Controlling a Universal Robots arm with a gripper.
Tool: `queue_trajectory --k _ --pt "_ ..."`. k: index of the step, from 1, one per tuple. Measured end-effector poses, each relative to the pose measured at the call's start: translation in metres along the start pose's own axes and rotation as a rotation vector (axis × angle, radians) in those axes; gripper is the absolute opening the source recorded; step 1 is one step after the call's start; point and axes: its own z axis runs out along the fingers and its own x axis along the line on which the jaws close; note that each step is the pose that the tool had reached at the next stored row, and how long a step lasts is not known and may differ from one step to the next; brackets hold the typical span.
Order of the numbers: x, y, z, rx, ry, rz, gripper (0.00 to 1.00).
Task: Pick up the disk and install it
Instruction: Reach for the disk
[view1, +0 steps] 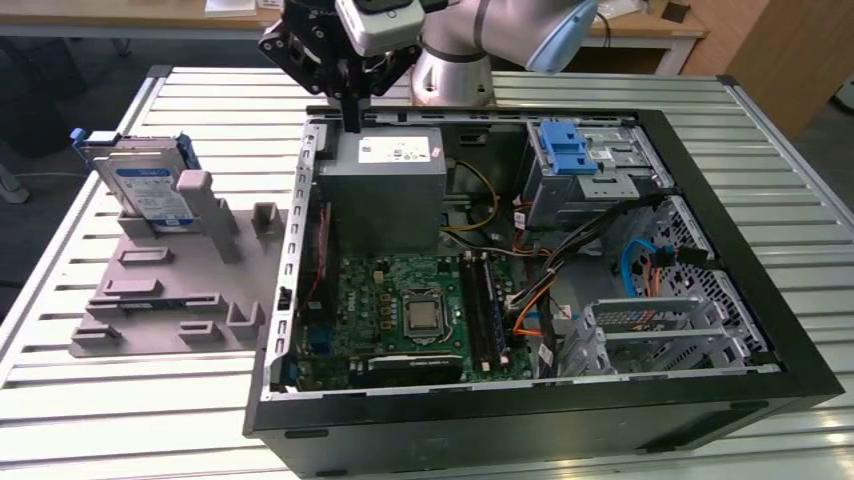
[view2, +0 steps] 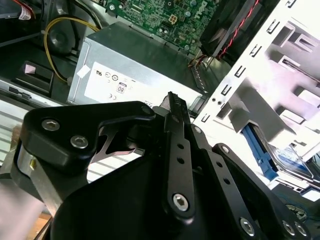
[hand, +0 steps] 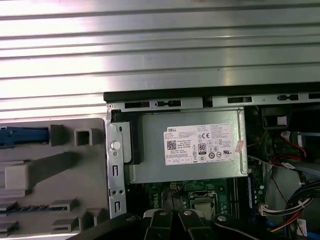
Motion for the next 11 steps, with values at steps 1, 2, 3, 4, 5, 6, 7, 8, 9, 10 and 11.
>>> queue_trajectory --k 1,2,3,4,5,6,7,8,9,10,11 --pt "0.0006 -0.0001 0.0000 0.0000 0.0000 0.000 0.11" --pt "0.0014 -0.0001 0.0001 0.0000 0.0001 0.000 0.11" --pt "0.0023 -0.0002 0.0001 0.0000 0.0001 0.000 0.11" --pt "0.0031 -0.0002 0.0001 0.0001 0.0002 0.000 0.11" --pt "0.0040 -0.0003 0.0001 0.0001 0.0002 0.000 0.11" --pt "0.0050 -0.0004 0.0002 0.0000 0.0002 0.000 0.11" --pt "0.0060 -0.0005 0.0003 0.0000 0.0002 0.000 0.11" --pt "0.0068 -0.0005 0.0003 0.0000 0.0002 0.000 0.11" --pt "0.0077 -0.0006 0.0004 0.0000 0.0002 0.000 0.11" --pt "0.0087 -0.0007 0.0004 0.0000 0.0003 0.000 0.11" --pt "0.0094 -0.0007 0.0004 0.0000 0.0004 0.000 0.11"
